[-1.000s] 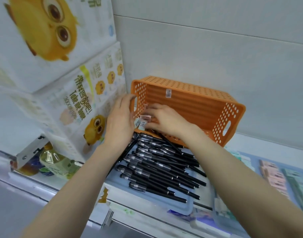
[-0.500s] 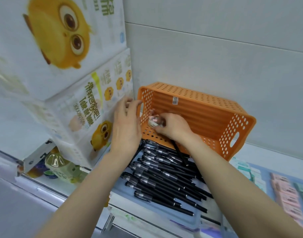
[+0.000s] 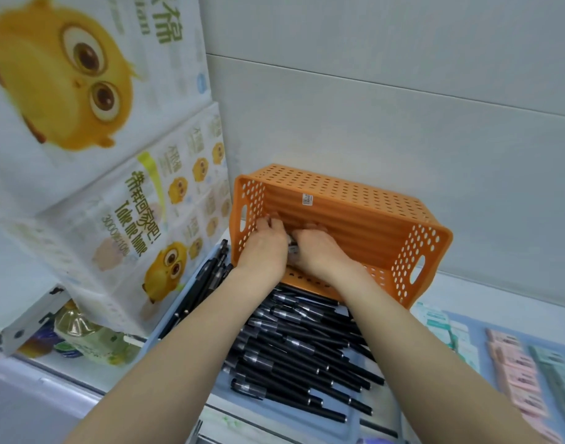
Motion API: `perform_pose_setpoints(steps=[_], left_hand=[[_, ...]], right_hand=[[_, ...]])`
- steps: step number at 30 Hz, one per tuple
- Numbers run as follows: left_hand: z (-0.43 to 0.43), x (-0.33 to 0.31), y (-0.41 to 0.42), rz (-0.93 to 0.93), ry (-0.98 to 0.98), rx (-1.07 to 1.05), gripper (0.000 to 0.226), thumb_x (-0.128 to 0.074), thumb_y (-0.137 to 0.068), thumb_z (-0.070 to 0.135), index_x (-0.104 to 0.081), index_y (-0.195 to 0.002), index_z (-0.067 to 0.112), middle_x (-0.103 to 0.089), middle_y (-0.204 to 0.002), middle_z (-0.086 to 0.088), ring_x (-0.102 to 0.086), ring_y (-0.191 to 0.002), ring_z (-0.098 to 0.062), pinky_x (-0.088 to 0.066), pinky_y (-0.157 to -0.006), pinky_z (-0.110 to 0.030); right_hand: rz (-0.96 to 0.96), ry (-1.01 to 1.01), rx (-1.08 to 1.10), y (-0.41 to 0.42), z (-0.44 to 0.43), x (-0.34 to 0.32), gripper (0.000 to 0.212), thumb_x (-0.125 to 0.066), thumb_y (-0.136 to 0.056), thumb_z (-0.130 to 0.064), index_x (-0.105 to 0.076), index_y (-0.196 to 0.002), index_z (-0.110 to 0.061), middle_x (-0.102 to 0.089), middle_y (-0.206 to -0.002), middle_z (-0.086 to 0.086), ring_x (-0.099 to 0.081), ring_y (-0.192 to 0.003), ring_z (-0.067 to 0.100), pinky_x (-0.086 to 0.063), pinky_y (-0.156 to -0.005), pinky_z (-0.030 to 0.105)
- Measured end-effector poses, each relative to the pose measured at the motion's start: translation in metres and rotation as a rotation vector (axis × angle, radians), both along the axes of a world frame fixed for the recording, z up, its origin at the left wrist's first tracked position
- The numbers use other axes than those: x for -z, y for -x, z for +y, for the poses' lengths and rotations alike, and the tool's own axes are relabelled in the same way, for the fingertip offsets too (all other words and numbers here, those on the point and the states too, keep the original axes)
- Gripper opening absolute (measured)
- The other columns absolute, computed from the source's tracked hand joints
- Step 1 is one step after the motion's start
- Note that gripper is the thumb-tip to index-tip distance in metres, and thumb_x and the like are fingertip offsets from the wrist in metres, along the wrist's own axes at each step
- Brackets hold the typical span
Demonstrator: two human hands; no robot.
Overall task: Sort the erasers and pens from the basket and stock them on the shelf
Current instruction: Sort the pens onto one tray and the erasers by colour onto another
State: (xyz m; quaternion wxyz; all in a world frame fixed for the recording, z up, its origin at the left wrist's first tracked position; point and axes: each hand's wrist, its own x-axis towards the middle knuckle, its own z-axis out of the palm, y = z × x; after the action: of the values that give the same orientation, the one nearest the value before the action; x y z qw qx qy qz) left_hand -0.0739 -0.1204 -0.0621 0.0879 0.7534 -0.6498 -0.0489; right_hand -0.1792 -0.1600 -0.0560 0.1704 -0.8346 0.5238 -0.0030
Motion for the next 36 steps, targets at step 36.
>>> perform_pose_setpoints(steps=[36], left_hand=[[-0.016,0.002,0.001,0.185,-0.073,0.311,0.038,-0.054,-0.092,0.033,-0.049,-0.129,0.031,-0.055,-0.112,-0.009,-0.056,-0.103,-0.03,-0.043,-0.087,-0.035]], right_hand=[[-0.203,0.014,0.187,0.043,0.014,-0.005,0.024,-0.063,-0.084,-0.026,-0.071,-0.106,-0.022,-0.071,-0.092,0.001,-0.064,-0.087,0.021,-0.05,-0.074,0.03]])
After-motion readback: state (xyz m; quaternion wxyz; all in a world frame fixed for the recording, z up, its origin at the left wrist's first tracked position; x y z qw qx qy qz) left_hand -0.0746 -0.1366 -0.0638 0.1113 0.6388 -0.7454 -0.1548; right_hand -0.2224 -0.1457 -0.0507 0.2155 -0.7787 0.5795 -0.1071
